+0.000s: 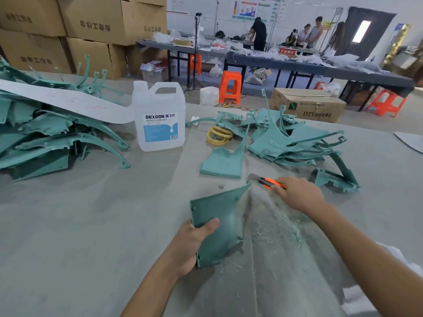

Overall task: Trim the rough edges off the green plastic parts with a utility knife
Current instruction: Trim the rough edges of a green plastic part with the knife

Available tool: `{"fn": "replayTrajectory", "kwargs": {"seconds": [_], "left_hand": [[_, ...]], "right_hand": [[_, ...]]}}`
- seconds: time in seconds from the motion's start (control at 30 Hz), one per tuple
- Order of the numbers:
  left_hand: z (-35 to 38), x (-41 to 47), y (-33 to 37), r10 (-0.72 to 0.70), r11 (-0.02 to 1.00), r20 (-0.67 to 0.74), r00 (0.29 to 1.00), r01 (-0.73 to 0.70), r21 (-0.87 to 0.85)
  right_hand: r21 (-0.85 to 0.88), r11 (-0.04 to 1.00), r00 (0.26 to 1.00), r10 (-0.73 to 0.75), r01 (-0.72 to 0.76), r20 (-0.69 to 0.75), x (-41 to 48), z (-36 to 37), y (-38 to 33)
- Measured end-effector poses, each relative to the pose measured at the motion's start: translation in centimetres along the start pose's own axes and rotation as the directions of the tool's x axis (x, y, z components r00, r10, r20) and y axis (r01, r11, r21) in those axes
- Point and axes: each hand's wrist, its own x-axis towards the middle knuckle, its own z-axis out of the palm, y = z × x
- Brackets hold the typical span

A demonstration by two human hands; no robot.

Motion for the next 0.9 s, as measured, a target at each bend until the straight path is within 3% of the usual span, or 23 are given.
{"fn": "replayTrajectory", "kwargs": {"seconds": [0.1,0.17,0.23,0.3,0.37,0.43,0.5,0.53,0.57,0.67,0.77,0.83,0.87,0.9], "left_hand": [[0.1,-0.1,0.0,0.006,0.999,-0.027,1.000,-0.007,-0.031],[0.4,-0.2,0.0,0.015,1.000,-0.068,0.998,-0.016,-0.014],[1.0,-0.1,0.0,0.076,0.997,-0.195,0.978,-0.077,0.005],[1.3,0.1,-0.1,0.189,0.982,-0.404,0.895,-0.173,0.078],[0.9,0.0,0.1,0.336,0.935,-0.502,0.797,-0.216,0.282],[-0.1,-0.2,0.0,0.518,0.772,-0.466,0.717,-0.156,0.616],[-0.9,-0.3,0.3,0.716,0.417,-0.276,0.641,-0.076,0.906],[-1.0,-0.3,0.7,0.740,0.268,-0.167,0.652,-0.057,0.962],[-0.8,-0.1,1.1,0.692,0.185,-0.094,0.716,-0.050,0.981],[-0.3,0.6,2.1,0.366,0.065,-0.022,0.930,-0.002,0.998],[0.0,1.1,2.7,0.230,-0.017,-0.036,0.973,0.041,0.999],[0.2,0.6,3.1,0.266,0.027,-0.044,0.963,0.039,0.999],[0.6,0.1,3.6,0.250,0.101,-0.048,0.967,0.024,0.995],[0.8,-0.1,3.9,0.218,0.241,-0.043,0.975,-0.011,0.971]], "right_hand": [[0.010,0.996,0.996,0.085,-0.085,-0.007,0.5,1.8,1.7],[0.109,0.989,0.990,0.108,-0.098,-0.088,-0.4,2.9,1.6],[0.266,0.962,0.976,0.118,-0.067,-0.180,-2.0,3.7,1.1],[0.409,0.912,0.971,0.109,-0.013,-0.213,-3.9,3.9,0.5],[0.518,0.855,0.976,0.106,0.008,-0.191,-5.6,3.8,-0.1],[0.582,0.813,0.979,0.110,0.011,-0.172,-7.1,3.8,-0.6],[0.630,0.776,0.976,0.114,0.028,-0.184,-8.6,4.3,-1.3],[0.653,0.757,0.973,0.118,0.040,-0.197,-9.3,4.7,-1.6],[0.673,0.738,0.970,0.121,0.055,-0.212,-9.9,5.1,-2.0],[0.709,0.701,0.960,0.136,0.082,-0.245,-11.1,6.0,-2.8],[0.709,0.701,0.950,0.159,0.081,-0.267,-12.0,6.3,-3.0],[0.696,0.713,0.951,0.153,0.082,-0.268,-12.7,6.4,-2.9],[0.690,0.719,0.951,0.148,0.087,-0.273,-12.9,6.3,-2.9],[0.684,0.724,0.950,0.141,0.093,-0.279,-13.1,6.1,-3.0]]}}
